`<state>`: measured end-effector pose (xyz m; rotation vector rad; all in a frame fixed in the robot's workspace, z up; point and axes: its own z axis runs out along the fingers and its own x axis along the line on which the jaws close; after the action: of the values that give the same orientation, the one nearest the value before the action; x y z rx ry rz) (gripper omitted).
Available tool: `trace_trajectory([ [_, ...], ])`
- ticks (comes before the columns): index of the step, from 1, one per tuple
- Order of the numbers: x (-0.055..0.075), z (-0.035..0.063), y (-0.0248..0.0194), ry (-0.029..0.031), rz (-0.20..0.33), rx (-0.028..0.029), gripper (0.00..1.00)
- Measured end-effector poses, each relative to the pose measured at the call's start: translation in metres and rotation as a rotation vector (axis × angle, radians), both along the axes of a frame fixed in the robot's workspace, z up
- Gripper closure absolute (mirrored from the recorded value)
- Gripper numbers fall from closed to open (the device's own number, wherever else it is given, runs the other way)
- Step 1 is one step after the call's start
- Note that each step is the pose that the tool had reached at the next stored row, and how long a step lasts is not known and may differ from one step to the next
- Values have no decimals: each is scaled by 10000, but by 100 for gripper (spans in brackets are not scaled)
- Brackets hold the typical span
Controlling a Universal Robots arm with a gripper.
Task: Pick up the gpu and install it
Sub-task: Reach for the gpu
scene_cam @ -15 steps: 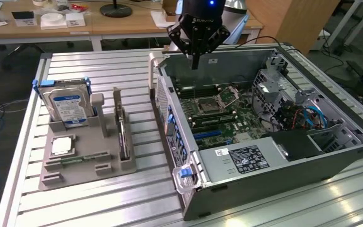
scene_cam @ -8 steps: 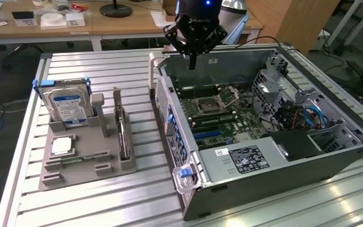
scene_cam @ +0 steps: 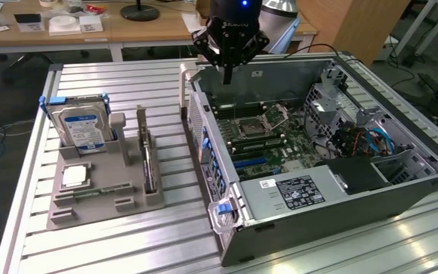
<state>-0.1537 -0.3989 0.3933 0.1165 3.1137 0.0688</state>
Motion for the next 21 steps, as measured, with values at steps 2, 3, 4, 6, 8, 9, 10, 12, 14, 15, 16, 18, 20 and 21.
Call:
trace_trajectory([
  [2,-23,0,0,0,0,0,89],
  [3,-35,0,0,-1,0,0,89],
  [4,-49,0,0,-1,-1,0,89],
  [6,-73,0,0,0,-1,0,89],
  [8,-96,0,0,-1,-1,0,89],
  [9,-107,0,0,-1,-1,1,89],
  [10,-117,0,0,-1,0,0,89],
  [12,-138,0,0,0,-1,0,89],
  [14,-158,0,0,0,-1,0,89],
  [15,-168,-1,0,-1,0,0,89],
  [16,-178,0,0,0,-1,0,89],
  [18,-201,0,0,-1,-1,0,89],
  [20,-222,0,0,0,-1,0,89],
  [21,-233,0,0,0,-1,1,89],
])
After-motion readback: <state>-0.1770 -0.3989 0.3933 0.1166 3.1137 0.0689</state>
